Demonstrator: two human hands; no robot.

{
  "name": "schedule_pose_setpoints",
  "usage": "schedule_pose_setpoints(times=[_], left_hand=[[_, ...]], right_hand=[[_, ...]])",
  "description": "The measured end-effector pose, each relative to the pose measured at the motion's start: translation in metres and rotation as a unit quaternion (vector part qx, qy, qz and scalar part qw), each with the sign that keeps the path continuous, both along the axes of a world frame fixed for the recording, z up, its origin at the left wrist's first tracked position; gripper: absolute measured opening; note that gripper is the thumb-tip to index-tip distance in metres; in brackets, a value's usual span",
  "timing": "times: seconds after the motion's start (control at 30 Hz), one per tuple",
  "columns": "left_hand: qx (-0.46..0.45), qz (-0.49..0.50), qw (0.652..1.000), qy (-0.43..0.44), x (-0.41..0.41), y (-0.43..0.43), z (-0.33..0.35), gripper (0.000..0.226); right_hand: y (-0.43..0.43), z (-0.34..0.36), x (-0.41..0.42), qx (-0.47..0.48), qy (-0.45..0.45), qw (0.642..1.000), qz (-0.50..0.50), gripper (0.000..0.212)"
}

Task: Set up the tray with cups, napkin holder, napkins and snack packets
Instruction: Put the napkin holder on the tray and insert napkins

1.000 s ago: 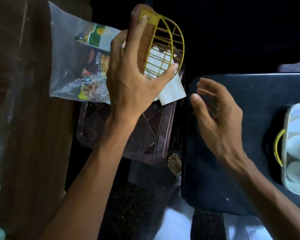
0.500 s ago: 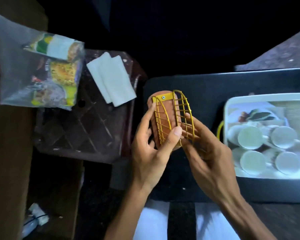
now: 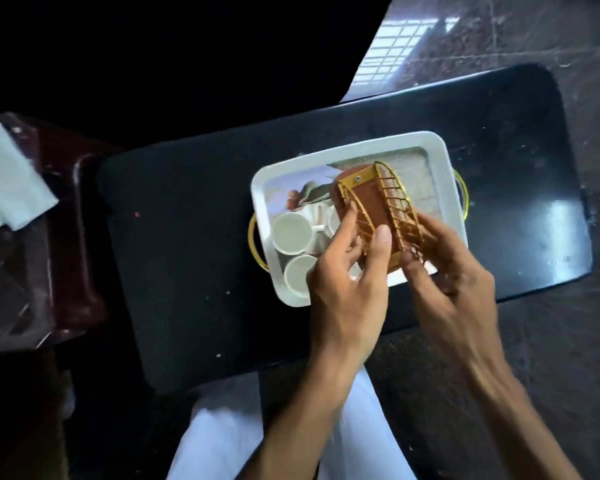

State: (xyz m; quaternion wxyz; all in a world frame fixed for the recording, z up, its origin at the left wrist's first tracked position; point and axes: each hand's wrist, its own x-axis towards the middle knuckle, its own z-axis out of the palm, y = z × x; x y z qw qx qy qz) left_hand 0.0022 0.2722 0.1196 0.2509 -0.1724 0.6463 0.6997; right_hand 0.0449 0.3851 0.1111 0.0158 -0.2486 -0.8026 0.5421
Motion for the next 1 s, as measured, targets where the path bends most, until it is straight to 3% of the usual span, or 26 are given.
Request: schedule_pose_setpoints(times=[0.13,0.27,0.43,0.57,1.0], left_hand=[[0.040,-0.058,0.997,-0.045,-0.002,0.059,-0.012,0.052],[0.024,-0.096,0.991,-0.087,-0.006,0.101,-0.037,0.056],[-0.024,-0.107,0.987,-0.116,-0.012,0.125,-0.063,0.070],[-0.036,-0.088,0.988,-0.125,-0.012,0.128,-0.080,0.069],[-0.069,-0.135,0.980,-0.127,-0.016,0.115,-0.093,0.054]], right_hand=[[0.066,-0.013,0.009,-0.054,-0.010,0.998,-0.035,0.041],[0.105,-0.043,0.010,-0.100,-0.045,0.991,-0.081,0.029],[0.121,-0.077,0.008,-0.100,-0.078,0.988,-0.087,0.031],[0.124,-0.095,0.007,-0.110,-0.094,0.987,-0.076,0.032],[0.117,-0.094,0.000,-0.020,-0.127,0.991,-0.031,0.031]])
